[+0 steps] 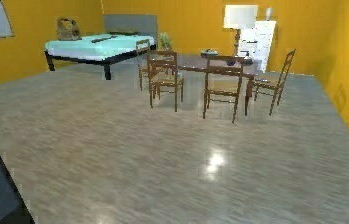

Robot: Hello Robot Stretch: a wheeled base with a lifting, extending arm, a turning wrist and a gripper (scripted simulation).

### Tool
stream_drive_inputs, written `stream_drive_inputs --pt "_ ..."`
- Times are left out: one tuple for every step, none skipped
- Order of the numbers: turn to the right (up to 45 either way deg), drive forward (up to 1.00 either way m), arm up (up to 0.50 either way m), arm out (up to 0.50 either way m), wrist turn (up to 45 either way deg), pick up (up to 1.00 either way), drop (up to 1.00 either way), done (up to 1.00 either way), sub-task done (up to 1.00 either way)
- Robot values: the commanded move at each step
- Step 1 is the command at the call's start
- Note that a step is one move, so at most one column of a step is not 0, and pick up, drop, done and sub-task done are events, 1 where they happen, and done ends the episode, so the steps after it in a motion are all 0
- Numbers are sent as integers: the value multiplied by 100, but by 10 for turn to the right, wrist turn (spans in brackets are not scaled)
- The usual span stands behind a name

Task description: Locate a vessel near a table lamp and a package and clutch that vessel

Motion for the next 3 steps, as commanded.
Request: stream_drive_inputs --pt "0 45 0 0 0 0 0 0 0" --pt "-150 0 0 0 0 0 0 0 0" --pt "0 40 0 0 0 0 0 0 0"
